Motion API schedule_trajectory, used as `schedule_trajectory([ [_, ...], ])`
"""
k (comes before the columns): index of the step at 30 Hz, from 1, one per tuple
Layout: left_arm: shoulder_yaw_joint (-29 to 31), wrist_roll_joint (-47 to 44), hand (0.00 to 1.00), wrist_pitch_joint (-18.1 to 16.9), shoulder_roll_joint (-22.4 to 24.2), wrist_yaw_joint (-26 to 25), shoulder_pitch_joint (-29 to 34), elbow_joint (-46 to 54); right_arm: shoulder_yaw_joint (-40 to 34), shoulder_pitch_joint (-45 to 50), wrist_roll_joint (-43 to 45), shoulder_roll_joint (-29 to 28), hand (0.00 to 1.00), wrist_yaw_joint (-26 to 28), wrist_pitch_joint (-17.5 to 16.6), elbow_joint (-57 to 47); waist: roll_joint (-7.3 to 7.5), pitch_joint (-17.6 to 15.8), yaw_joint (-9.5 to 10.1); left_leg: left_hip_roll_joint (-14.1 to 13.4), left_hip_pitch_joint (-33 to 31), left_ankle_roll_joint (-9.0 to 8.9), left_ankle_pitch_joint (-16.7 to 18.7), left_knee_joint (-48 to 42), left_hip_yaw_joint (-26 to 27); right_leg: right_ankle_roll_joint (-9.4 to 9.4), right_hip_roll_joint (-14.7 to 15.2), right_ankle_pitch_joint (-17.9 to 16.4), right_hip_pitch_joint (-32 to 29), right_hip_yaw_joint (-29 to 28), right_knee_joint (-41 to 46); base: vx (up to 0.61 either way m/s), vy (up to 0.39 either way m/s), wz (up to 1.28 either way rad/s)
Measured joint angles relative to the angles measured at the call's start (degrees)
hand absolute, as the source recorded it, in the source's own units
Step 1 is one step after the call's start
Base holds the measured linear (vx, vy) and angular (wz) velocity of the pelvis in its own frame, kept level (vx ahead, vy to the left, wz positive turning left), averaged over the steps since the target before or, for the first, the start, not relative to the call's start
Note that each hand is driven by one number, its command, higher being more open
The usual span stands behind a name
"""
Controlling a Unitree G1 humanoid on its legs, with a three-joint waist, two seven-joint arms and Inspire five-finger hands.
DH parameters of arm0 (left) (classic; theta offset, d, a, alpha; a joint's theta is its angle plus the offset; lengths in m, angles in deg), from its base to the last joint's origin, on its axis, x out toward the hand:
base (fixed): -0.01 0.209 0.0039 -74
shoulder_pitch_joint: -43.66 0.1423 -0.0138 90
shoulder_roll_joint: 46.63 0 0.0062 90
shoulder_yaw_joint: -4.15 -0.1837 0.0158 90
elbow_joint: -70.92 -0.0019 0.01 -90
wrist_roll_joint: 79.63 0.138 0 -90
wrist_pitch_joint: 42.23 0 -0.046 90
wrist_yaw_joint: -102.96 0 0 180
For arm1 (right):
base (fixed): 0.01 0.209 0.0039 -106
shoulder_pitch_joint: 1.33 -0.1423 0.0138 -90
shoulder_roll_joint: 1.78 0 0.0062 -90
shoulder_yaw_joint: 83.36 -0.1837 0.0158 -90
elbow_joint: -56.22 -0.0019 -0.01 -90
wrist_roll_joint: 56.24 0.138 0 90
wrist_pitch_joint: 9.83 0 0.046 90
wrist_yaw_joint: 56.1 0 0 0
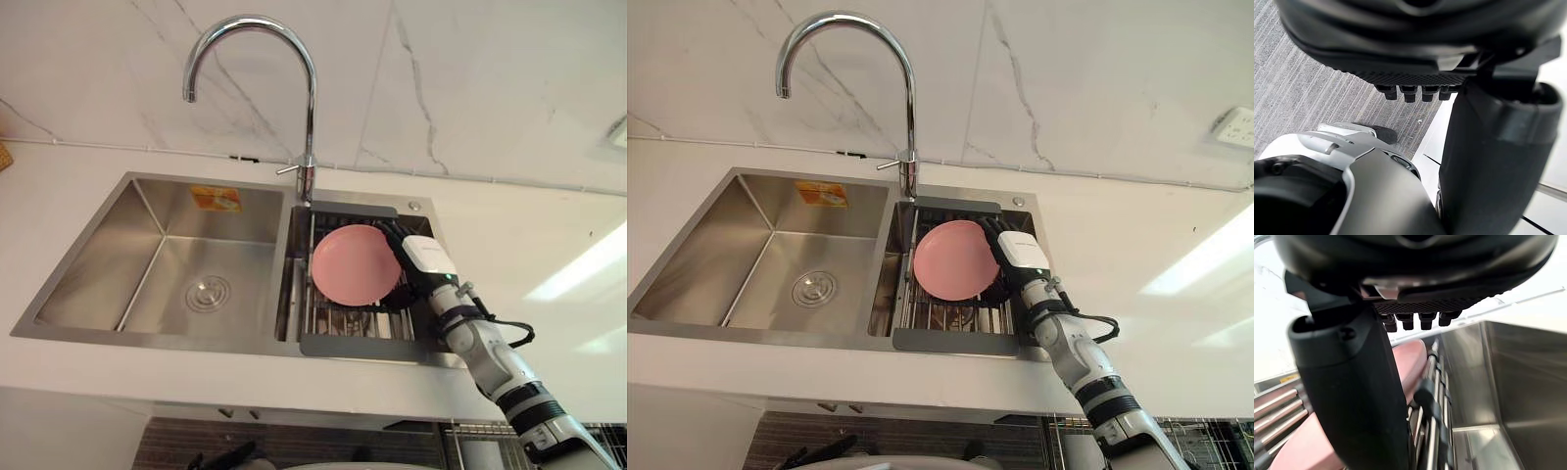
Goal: Walk over to the sink, pick up the cup, carry it to the dishwasher, place the cup inside the dishwasher, then close the dishwasher door
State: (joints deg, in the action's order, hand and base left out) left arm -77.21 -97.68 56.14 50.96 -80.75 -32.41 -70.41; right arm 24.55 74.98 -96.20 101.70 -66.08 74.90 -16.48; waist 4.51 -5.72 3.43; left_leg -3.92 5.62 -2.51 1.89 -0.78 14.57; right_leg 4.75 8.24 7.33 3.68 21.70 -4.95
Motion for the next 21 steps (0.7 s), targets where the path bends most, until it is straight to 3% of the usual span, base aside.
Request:
schedule_trajectory([
  [11,0.0,0.0,1.0,-0.7,0.1,0.3,-0.3,-0.1,2.9,-1.8,-6.5,-0.5,1.0,-5.4,-0.8,1.9,-0.03,-0.5,0.61,0.1,-0.3,0.06,0.0,-0.2,-0.6,0.11,0.1,-0.1,0.2,0.6,0.0,-0.01,0.001,0.01],
  [12,0.0,0.0,1.0,-0.8,0.1,0.4,-0.3,-0.1,3.0,-1.9,-6.9,-0.5,0.0,-5.8,-1.1,2.0,-0.03,-0.5,0.61,0.1,-0.4,0.07,0.0,-0.3,-0.7,0.11,0.2,-0.1,0.2,0.7,0.0,-0.02,0.003,0.03],
  [16,0.0,0.0,1.0,-1.1,0.1,0.6,-0.3,-0.2,4.9,-3.3,-7.5,-0.2,0.0,-7.8,-1.8,3.3,-0.02,-0.5,0.61,0.1,-0.7,0.11,0.1,-0.6,-0.9,0.11,0.2,-0.1,0.1,0.9,0.0,-0.01,0.001,0.02],
  [21,-0.1,0.0,1.0,-1.4,0.0,1.2,-0.6,-0.2,7.3,-4.4,-8.6,-0.3,0.0,-11.8,-6.3,4.0,0.04,-0.9,1.63,0.1,-1.1,0.18,0.1,-1.0,-1.3,0.12,0.3,-0.1,0.2,1.3,0.0,-0.02,0.003,0.04],
])
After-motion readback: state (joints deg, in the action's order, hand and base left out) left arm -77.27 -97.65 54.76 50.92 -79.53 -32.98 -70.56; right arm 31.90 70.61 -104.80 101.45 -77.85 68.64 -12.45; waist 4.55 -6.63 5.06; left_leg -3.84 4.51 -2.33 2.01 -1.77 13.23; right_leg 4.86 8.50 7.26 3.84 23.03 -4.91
